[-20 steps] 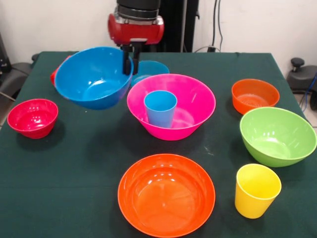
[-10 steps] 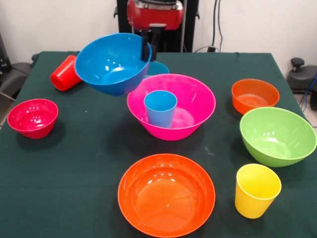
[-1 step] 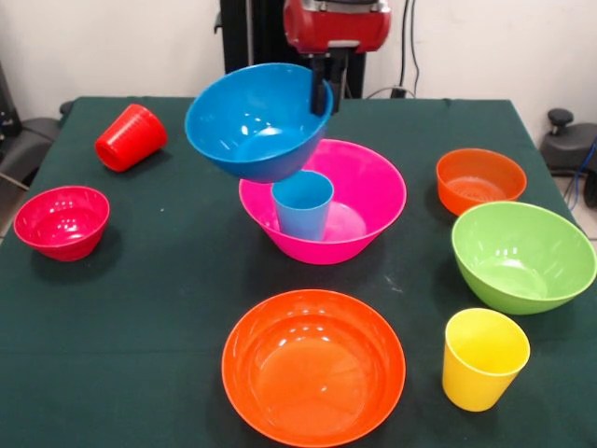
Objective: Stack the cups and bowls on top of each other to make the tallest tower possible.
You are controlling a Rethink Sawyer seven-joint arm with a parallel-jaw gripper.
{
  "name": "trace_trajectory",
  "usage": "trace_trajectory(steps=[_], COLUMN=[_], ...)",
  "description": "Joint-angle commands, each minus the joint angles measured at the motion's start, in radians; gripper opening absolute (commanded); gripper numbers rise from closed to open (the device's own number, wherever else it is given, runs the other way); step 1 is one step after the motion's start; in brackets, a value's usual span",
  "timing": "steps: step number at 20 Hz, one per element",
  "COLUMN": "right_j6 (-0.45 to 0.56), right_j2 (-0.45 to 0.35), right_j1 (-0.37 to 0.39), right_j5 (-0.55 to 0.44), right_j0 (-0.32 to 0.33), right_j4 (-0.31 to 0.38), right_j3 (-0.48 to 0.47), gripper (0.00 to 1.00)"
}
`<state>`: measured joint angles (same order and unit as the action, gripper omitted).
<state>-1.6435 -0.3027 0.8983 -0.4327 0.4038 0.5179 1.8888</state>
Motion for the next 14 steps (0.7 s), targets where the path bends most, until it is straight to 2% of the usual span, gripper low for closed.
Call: trace_trajectory(steps=[1,14], right_j6=[-0.198,-0.175], right_j2=[0.045,0.094], right_j1=[-0.056,-0.091], right_j5=[0.091,0.159], right_j0=[-0.042,-0.062], right_j4=[-0.021,-0.008], right_j3=[-0.011,-0.03], gripper=[0.0,0.0])
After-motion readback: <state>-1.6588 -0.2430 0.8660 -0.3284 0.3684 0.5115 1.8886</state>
